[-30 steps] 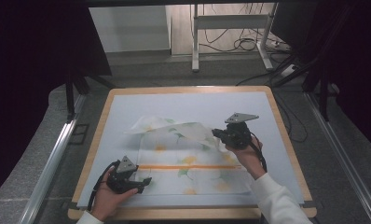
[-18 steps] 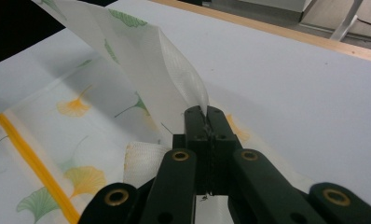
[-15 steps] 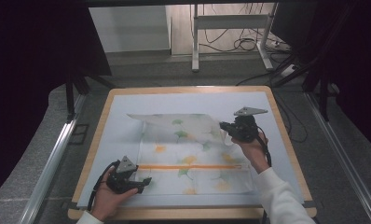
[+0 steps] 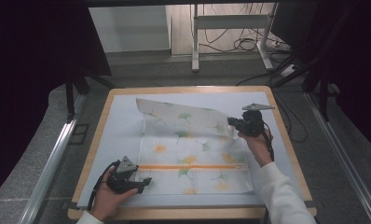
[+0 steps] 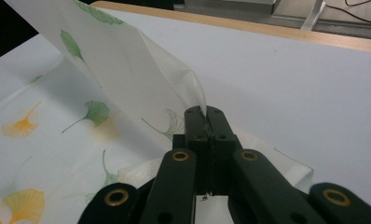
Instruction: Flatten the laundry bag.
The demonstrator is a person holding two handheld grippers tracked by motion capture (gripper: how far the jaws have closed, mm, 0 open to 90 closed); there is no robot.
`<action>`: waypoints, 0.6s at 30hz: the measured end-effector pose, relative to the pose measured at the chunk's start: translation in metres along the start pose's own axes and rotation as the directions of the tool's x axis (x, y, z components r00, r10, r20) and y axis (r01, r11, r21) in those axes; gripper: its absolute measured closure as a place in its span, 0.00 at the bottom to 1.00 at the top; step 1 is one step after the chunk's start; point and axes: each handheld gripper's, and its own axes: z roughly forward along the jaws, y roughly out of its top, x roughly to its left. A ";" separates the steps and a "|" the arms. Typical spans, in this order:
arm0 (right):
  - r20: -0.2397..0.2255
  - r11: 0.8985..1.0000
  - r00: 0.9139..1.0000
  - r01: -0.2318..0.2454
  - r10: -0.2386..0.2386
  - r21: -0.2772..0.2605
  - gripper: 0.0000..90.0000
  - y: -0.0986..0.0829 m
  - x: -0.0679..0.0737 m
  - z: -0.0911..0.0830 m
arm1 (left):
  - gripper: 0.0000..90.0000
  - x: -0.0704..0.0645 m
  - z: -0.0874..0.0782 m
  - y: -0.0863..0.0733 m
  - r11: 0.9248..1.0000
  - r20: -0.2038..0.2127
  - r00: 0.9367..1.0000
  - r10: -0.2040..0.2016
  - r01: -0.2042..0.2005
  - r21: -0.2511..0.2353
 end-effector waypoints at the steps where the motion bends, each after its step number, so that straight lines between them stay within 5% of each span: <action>1: 0.001 1.000 1.000 -0.004 0.004 0.001 0.99 0.000 -0.002 0.001 | 0.30 0.000 0.000 0.000 1.000 0.000 1.000 0.000 0.000 0.000; 7: 0.005 0.999 0.999 -0.033 0.033 -0.003 0.99 0.003 -0.011 0.007 | 0.30 0.000 0.000 0.000 1.000 0.000 1.000 0.000 0.000 0.001; 18: 0.006 0.986 0.986 -0.167 0.167 -0.023 0.98 -0.005 -0.046 0.031 | 0.30 0.001 0.000 0.000 1.000 0.000 1.000 -0.004 0.004 0.001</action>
